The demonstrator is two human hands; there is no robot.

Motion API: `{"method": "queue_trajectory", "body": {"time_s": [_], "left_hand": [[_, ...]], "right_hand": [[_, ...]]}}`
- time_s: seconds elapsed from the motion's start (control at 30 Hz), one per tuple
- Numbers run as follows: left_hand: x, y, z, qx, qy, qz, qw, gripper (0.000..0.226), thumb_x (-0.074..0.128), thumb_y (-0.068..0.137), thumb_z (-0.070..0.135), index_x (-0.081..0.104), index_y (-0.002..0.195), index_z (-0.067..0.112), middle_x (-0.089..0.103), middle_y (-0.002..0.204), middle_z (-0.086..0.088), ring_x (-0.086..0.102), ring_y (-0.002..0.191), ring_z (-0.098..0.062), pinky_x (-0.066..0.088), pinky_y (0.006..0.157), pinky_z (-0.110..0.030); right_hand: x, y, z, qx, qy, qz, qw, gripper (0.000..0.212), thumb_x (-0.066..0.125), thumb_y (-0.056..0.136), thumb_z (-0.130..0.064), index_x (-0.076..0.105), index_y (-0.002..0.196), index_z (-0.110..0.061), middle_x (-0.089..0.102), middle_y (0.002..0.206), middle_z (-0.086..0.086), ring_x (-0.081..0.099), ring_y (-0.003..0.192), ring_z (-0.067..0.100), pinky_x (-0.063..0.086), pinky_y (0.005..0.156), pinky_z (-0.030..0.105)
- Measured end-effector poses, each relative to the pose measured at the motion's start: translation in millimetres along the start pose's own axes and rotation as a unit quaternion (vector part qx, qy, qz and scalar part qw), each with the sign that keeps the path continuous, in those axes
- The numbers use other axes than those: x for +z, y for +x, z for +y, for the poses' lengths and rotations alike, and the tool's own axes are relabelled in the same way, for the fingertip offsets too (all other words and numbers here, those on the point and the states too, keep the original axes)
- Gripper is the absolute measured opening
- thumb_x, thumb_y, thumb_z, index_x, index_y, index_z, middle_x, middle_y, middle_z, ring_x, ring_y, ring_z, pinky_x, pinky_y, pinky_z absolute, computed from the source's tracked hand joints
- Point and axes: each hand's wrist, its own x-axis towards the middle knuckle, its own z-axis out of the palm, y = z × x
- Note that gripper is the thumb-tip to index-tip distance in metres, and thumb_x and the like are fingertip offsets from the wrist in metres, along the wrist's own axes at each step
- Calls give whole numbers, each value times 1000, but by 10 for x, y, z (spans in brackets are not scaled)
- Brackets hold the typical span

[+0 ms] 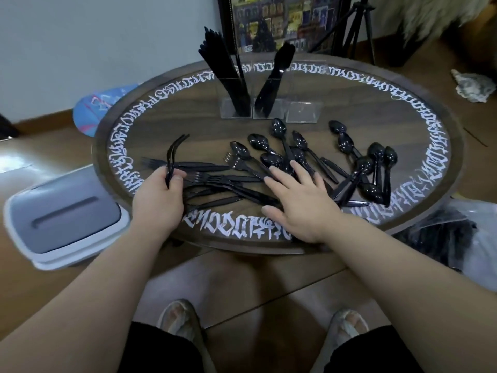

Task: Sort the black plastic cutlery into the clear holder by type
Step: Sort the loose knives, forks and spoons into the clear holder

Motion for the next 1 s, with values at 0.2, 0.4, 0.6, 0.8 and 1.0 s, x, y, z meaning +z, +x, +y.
{"method": "queue_trajectory", "body": {"time_s": [0.2,0.4,0.6,0.8,1.0], "left_hand": [[-91,99,-141,-23,-25,5,999,19,42,96,22,60,96,30,63,92,-1,59,92,-33,49,86,-44],[-190,180,-242,-46,-53,29,997,21,45,94,17,62,98,28,60,75,6,49,62,-15,37,63,-31],[-236,193,-290,-54,-58,30,996,19,48,94,18,63,97,29,63,83,5,54,75,-19,42,71,-31],[-287,219,-389,-71,-73,23,995,19,50,93,19,63,94,33,61,77,10,55,76,-21,46,75,-35],[-283,245,-395,-80,-88,19,993,20,49,94,18,62,91,33,61,77,9,53,73,-16,43,69,-30]], "right_hand": [[45,129,-48,23,-12,-29,999,68,28,94,-61,9,152,-29,-7,160,-9,-16,146,23,-3,114,58],[27,185,-250,-34,-19,9,999,69,31,93,-62,2,150,-37,-9,159,-11,-18,145,23,-3,114,60],[69,359,-394,-17,-38,-12,999,69,23,92,-66,-2,150,-38,-5,160,-11,-16,146,25,-9,109,64],[-42,410,-391,37,-48,77,995,62,27,96,-58,19,150,-29,14,159,-6,-6,147,23,-6,110,63],[-189,927,-773,-115,-5,118,986,38,48,97,-31,51,133,-19,52,136,-1,29,135,24,30,109,37]]}}
